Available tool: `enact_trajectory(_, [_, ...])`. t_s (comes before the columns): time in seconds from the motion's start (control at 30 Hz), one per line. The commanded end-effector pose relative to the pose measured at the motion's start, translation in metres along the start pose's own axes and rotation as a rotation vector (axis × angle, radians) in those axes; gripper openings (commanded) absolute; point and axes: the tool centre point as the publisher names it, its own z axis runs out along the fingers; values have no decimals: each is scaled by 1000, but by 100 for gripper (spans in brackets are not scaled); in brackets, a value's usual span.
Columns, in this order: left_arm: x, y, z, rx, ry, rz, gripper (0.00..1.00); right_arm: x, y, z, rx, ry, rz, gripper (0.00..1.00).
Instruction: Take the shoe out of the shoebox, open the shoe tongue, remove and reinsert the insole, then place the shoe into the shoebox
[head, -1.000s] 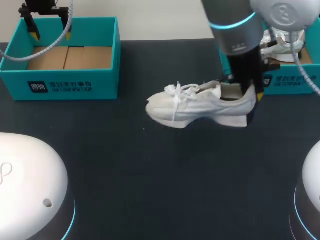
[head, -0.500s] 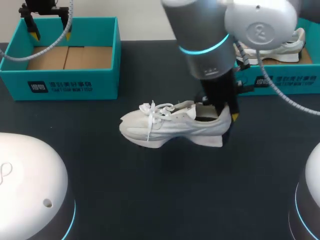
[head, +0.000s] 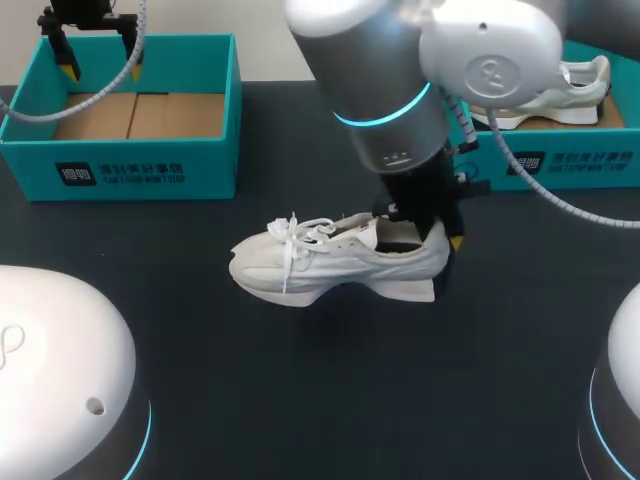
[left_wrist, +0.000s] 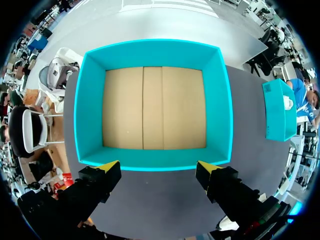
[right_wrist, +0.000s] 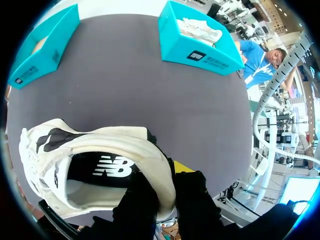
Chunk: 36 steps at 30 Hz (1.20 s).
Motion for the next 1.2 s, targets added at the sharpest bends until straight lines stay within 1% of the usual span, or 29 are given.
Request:
enact_trajectory(0.03, [0,0,0,0,0,0,100,1,0,-1,0,0,1,0])
enact_trajectory(0.1, [0,0,0,0,0,0,100,1,0,-1,0,0,1,0])
enact_trajectory(0.13, [0,0,0,0,0,0,100,5,1,5,7,-15,2,0])
enact_trajectory(0.23, [0,0,0,0,0,0,100,20,0,24,13,16,-22,0])
enact_trajectory(0.3, [0,0,0,0,0,0,100,30,-2,38,32,27,-26,0])
enact_trajectory(0.4, [0,0,0,0,0,0,100,40,-6,56,52,50,-37,0])
enact_trajectory(0.53, [0,0,0,0,0,0,100,52,-11,72,57,58,-45,0])
enact_trajectory(0.73, [0,0,0,0,0,0,100,66,-13,87,30,51,-74,0])
enact_trajectory(0.87, [0,0,0,0,0,0,100,73,-11,96,36,39,-75,0])
enact_trajectory(0.97, [0,0,0,0,0,0,100,76,-10,102,38,50,-65,0])
enact_trajectory(1.2, [0,0,0,0,0,0,100,81,-10,118,33,33,-59,0])
